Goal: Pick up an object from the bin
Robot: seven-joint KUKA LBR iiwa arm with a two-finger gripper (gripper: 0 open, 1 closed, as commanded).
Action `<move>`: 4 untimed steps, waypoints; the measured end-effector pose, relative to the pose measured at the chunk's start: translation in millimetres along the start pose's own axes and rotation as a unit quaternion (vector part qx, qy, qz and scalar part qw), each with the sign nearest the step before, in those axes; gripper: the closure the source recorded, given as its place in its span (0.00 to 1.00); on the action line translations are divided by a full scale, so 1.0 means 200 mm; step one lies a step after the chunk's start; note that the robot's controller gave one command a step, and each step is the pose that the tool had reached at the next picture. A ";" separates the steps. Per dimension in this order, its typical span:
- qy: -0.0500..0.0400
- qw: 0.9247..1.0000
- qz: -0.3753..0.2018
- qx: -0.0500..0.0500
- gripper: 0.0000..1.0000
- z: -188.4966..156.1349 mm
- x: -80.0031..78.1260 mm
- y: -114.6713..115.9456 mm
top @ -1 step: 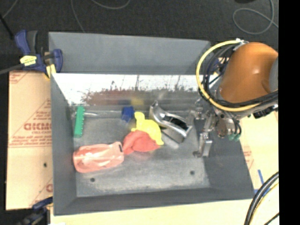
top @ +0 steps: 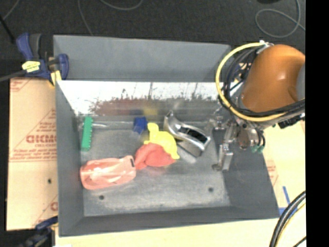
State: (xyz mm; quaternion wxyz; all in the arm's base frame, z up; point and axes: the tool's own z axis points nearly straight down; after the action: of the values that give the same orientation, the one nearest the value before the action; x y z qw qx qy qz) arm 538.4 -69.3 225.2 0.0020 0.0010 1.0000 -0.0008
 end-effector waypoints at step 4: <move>-0.007 0.997 -0.081 0.001 0.00 0.59 -0.23 0.56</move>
Offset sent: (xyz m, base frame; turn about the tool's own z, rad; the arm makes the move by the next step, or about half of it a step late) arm 0.0319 0.0654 -0.0993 -0.0226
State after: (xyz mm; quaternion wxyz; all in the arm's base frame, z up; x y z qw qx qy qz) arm 585.5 42.6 106.2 0.0094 -0.0798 0.9968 -0.0019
